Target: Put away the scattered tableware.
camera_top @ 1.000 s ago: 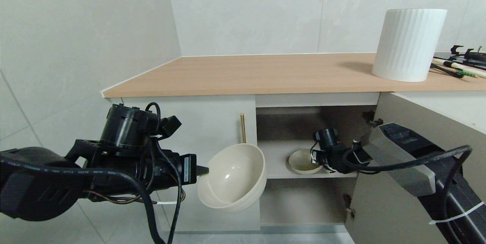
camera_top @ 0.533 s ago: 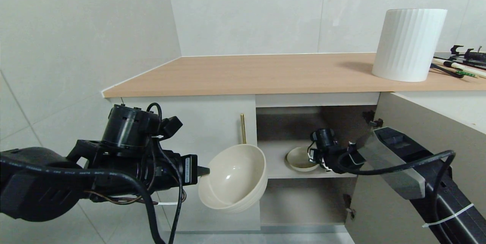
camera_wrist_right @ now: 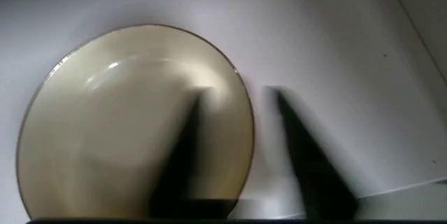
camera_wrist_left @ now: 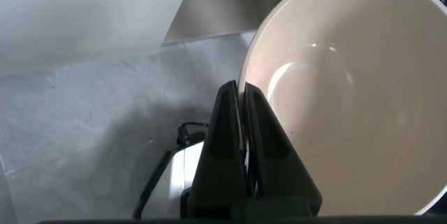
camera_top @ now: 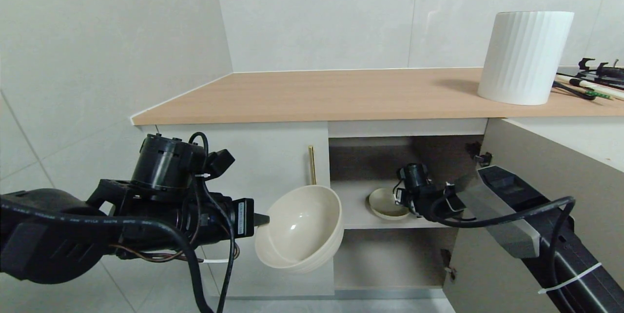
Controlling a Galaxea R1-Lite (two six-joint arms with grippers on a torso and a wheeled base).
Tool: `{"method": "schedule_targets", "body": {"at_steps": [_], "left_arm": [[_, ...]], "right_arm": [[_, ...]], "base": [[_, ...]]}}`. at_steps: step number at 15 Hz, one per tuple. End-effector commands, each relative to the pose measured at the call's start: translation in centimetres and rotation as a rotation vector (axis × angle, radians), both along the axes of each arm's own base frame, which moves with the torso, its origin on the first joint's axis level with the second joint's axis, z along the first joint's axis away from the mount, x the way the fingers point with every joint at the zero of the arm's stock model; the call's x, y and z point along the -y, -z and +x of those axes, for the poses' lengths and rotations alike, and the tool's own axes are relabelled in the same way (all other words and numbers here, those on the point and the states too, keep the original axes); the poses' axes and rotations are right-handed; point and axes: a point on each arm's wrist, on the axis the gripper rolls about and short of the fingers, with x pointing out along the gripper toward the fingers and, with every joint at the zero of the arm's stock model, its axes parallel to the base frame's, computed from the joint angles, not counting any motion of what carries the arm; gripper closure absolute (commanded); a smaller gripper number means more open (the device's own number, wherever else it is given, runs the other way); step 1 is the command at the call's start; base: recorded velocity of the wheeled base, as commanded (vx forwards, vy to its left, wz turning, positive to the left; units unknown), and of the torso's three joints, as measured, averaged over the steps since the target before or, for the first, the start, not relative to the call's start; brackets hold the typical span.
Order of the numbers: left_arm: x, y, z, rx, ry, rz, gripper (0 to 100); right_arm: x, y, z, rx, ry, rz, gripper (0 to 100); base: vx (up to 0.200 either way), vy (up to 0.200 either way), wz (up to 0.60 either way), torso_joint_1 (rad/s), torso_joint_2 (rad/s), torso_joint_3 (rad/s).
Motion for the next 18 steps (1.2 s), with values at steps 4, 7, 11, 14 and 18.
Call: {"method": "schedule_targets", "body": {"at_steps": [4, 7, 11, 14, 18], "left_arm": [[0.4, 0.8, 0.4, -0.025, 0.007, 0.012, 100], [2.0, 2.2, 1.4, -0.041, -0.012, 0.082, 100], [4.5, 5.6, 2.6, -0.066, -0.07, 0.249, 100], [6.3, 7.6, 2.0, -0.087, -0.05, 0.329, 100], [7.1, 8.2, 1.4, -0.096, -0.028, 0.346, 100]], "right_arm": [[0.1, -3.5, -0.9, 0.003, 0.043, 0.056, 0], [-0.9, -9.9, -5.9, -0.049, -0.007, 0.129, 0], [-2.4, -15.9, -13.7, -0.119, -0.229, 0.194, 0], [-3.5, -21.5, -20.1, -0.172, -0.402, 0.218, 0], [-5.8, -23.4, -25.5, -0.288, -0.593, 0.223, 0]], "base": [[0.0, 0.0, 0.0, 0.0, 0.0, 0.0], [0.0, 0.0, 0.0, 0.0, 0.0, 0.0], [0.0, 0.0, 0.0, 0.0, 0.0, 0.0], [0.0, 0.0, 0.0, 0.0, 0.0, 0.0], [0.0, 0.0, 0.0, 0.0, 0.0, 0.0]]}}
